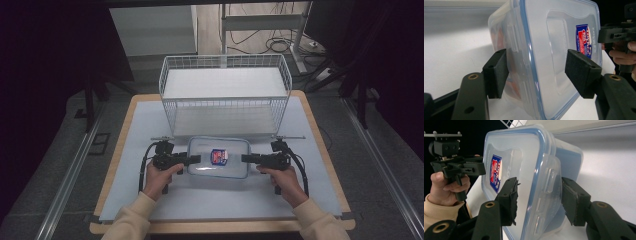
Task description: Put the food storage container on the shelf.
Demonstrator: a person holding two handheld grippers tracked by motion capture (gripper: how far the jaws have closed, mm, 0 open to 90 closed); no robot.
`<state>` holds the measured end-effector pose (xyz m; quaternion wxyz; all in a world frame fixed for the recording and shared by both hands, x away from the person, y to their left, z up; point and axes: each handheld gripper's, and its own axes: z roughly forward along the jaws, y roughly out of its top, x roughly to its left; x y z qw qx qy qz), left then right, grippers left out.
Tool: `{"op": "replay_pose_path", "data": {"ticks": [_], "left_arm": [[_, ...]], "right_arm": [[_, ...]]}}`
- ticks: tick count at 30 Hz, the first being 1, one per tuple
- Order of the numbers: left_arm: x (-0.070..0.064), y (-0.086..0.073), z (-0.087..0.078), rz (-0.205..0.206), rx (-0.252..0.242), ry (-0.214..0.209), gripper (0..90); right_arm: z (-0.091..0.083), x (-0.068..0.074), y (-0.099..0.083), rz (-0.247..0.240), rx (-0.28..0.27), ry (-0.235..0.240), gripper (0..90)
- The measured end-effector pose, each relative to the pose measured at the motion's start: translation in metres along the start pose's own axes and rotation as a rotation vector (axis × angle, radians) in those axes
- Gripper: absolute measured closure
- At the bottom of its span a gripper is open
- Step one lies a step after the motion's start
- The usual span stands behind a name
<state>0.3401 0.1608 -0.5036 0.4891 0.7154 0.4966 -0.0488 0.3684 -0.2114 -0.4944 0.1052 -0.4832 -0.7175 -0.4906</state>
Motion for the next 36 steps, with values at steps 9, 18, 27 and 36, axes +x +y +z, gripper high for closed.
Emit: {"op": "replay_pose_path", "data": {"ticks": [9,18,27,36], "left_arm": [[-0.007,-0.002,-0.003,0.020,-0.023,0.010,40.5],[-0.012,-0.001,-0.004,0.033,-0.041,0.025,42.2],[-0.026,0.006,-0.013,0.068,-0.086,0.026,43.3],[-0.032,0.009,-0.016,0.090,-0.095,0.024,43.6]], "right_arm": [[-0.004,0.001,0.001,-0.009,-0.016,0.001,50.0],[-0.007,0.001,0.001,-0.033,-0.029,0.001,49.9],[-0.017,0.008,0.007,-0.067,-0.066,0.015,49.9],[-0.026,0.016,0.011,-0.113,-0.091,0.010,49.8]]}}
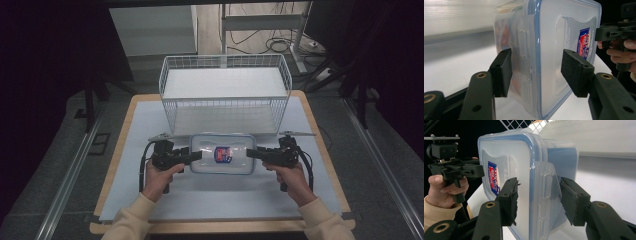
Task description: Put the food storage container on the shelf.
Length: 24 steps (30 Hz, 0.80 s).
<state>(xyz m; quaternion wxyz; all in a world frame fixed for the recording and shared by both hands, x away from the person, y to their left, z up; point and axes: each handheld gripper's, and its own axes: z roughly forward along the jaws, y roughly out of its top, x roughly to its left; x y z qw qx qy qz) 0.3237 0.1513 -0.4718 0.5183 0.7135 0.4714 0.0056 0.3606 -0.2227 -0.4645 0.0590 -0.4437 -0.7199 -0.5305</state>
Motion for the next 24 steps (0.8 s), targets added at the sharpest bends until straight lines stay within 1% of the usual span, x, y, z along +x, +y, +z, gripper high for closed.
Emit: {"op": "replay_pose_path", "data": {"ticks": [7,9,15,20,24], "left_arm": [[-0.003,0.003,-0.001,0.010,-0.006,-0.001,43.7],[-0.004,0.005,-0.003,0.015,-0.009,-0.002,43.7],[-0.008,0.013,-0.006,0.031,-0.022,-0.004,43.7],[-0.012,0.021,-0.008,0.037,-0.036,-0.011,43.7],[-0.016,0.029,-0.011,0.047,-0.046,-0.010,43.7]], "right_arm": [[-0.003,0.002,0.003,-0.013,-0.008,-0.003,49.8],[-0.005,0.004,0.005,-0.023,-0.011,-0.004,49.8],[-0.009,0.009,0.011,-0.033,-0.025,-0.006,49.8],[-0.014,0.016,0.021,-0.058,-0.028,-0.018,49.8],[-0.019,0.021,0.030,-0.075,-0.041,-0.022,49.8]]}}
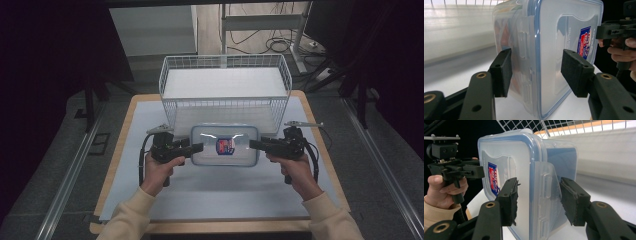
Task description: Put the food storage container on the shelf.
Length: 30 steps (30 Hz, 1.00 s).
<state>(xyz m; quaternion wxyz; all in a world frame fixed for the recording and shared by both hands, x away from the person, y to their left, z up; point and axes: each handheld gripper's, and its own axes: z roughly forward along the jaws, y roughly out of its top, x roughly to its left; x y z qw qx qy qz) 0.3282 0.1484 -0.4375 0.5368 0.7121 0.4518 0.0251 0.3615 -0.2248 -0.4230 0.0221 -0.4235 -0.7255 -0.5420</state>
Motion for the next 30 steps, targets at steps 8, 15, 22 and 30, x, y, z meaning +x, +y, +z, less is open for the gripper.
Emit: {"op": "replay_pose_path", "data": {"ticks": [8,15,22,30], "left_arm": [[-0.006,0.015,-0.004,0.015,-0.014,-0.003,43.6],[-0.009,0.028,-0.007,0.018,-0.024,-0.006,43.6],[-0.011,0.037,-0.009,0.020,-0.034,-0.005,43.6],[-0.013,0.049,-0.013,0.035,-0.044,-0.001,43.6]], "right_arm": [[-0.007,0.007,0.015,-0.023,-0.020,-0.005,49.8],[-0.012,0.011,0.026,-0.035,-0.037,-0.009,49.8],[-0.013,0.013,0.036,-0.045,-0.047,-0.007,49.7],[-0.015,0.017,0.048,-0.057,-0.062,-0.007,49.8]]}}
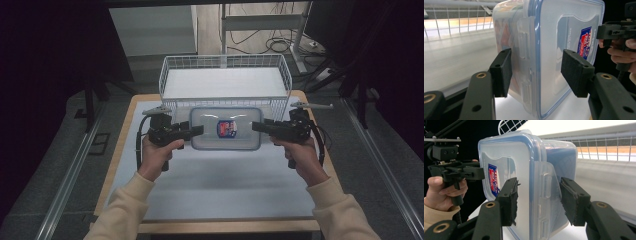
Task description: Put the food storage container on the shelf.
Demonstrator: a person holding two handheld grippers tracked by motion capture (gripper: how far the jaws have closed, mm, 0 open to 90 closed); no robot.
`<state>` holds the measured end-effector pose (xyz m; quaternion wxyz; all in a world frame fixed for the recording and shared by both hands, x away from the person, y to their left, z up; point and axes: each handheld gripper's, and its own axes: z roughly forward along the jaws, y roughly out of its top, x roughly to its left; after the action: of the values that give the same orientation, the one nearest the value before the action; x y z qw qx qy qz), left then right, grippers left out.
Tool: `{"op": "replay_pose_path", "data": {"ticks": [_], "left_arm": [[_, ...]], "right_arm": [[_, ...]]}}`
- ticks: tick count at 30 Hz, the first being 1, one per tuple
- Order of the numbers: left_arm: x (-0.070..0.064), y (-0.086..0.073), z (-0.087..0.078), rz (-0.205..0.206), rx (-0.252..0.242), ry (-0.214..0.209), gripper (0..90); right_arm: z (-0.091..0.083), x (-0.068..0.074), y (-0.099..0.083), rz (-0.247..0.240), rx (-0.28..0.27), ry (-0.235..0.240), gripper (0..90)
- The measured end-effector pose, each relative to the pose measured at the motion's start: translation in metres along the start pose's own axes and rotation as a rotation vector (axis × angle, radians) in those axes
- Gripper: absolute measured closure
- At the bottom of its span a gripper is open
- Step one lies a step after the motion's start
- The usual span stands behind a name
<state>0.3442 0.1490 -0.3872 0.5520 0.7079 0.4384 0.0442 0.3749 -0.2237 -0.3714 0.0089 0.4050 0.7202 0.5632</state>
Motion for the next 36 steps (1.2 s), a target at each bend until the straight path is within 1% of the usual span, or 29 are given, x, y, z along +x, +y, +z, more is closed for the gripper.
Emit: {"op": "replay_pose_path", "data": {"ticks": [1,4,7,9,11,12,17,21,24,25,27,29,31,32,33,34,35,36], "left_arm": [[0.000,0.002,-0.001,0.001,-0.001,0.001,43.6],[-0.001,0.009,-0.002,0.005,-0.005,0.002,43.6],[-0.001,0.012,-0.003,0.005,-0.008,0.003,43.6],[-0.001,0.015,-0.003,0.004,-0.012,0.005,43.6],[-0.001,0.018,-0.004,0.005,-0.013,0.006,43.5],[-0.002,0.019,-0.004,0.004,-0.014,0.006,43.6],[-0.003,0.029,-0.006,0.012,-0.022,0.009,43.6],[-0.004,0.038,-0.007,0.023,-0.027,0.012,43.5],[-0.004,0.045,-0.008,0.035,-0.025,0.015,43.4],[-0.004,0.048,-0.007,0.034,-0.025,0.015,43.3],[-0.003,0.052,-0.007,0.033,-0.026,0.016,43.3],[-0.002,0.057,-0.007,0.031,-0.025,0.020,43.3],[-0.001,0.061,-0.006,0.027,-0.030,0.022,43.3],[-0.001,0.063,-0.006,0.027,-0.032,0.023,43.3],[0.000,0.065,-0.006,0.028,-0.033,0.024,43.2],[0.001,0.067,-0.006,0.028,-0.034,0.024,43.2],[0.003,0.070,-0.005,0.031,-0.036,0.024,43.2],[0.005,0.074,-0.004,0.029,-0.040,0.025,43.2]], "right_arm": [[0.000,0.001,0.001,0.004,0.002,0.002,49.8],[0.000,0.002,0.009,-0.013,-0.009,0.003,49.8],[-0.001,0.002,0.012,-0.017,-0.010,0.004,49.8],[0.000,0.003,0.018,-0.020,-0.014,0.006,49.8],[0.000,0.003,0.019,-0.020,-0.015,0.006,49.8],[0.000,0.003,0.023,-0.029,-0.016,0.008,49.8],[-0.001,0.005,0.030,-0.032,-0.018,0.009,49.8],[-0.002,0.006,0.042,-0.043,-0.027,0.009,49.7],[-0.002,0.007,0.046,-0.044,-0.029,0.007,49.8],[-0.002,0.007,0.048,-0.046,-0.030,0.007,49.8],[-0.002,0.006,0.055,-0.042,-0.029,0.007,49.8],[-0.001,0.006,0.057,-0.044,-0.032,0.007,49.8],[0.001,0.004,0.065,-0.048,-0.031,0.010,49.8],[0.001,0.004,0.065,-0.048,-0.031,0.010,49.8],[0.002,0.003,0.070,-0.051,-0.029,0.010,49.8],[0.002,0.003,0.070,-0.051,-0.029,0.010,49.8],[0.004,0.002,0.076,-0.052,-0.024,0.013,49.8],[0.005,0.001,0.079,-0.053,-0.024,0.012,49.7]]}}
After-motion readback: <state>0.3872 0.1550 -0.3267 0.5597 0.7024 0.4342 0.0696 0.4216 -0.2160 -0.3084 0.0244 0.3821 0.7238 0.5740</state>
